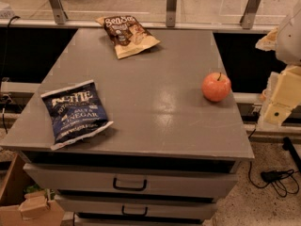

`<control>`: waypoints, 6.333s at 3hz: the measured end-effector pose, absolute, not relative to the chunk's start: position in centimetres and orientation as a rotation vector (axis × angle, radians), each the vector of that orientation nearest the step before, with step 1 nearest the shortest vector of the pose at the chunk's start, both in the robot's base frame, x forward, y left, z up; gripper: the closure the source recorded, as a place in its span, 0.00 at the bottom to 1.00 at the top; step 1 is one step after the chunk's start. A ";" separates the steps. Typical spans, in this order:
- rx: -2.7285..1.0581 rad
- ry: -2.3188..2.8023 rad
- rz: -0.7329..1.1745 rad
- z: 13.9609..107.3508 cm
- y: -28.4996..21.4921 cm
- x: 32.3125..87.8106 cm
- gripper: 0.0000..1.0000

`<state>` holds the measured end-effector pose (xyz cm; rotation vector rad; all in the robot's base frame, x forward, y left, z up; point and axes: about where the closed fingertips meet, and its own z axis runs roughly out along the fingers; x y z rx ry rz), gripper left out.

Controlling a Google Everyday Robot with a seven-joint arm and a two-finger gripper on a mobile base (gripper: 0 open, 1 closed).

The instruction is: Move brown chip bag near apple

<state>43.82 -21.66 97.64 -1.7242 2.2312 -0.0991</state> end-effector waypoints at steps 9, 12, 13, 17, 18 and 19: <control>-1.435 1.812 0.143 97.9 0.9 74.5 0.00; -0.964 2.178 0.223 89.5 3.8 86.2 0.00; -0.911 2.249 0.170 87.2 3.0 87.1 0.00; -0.897 2.244 0.190 84.7 0.1 86.3 0.64; -0.920 2.178 0.157 87.3 -1.0 85.1 0.88; -0.937 2.105 0.046 91.6 -4.5 83.2 1.00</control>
Offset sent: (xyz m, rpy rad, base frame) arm 0.0657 0.0595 -0.0040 0.0635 -0.0556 0.1650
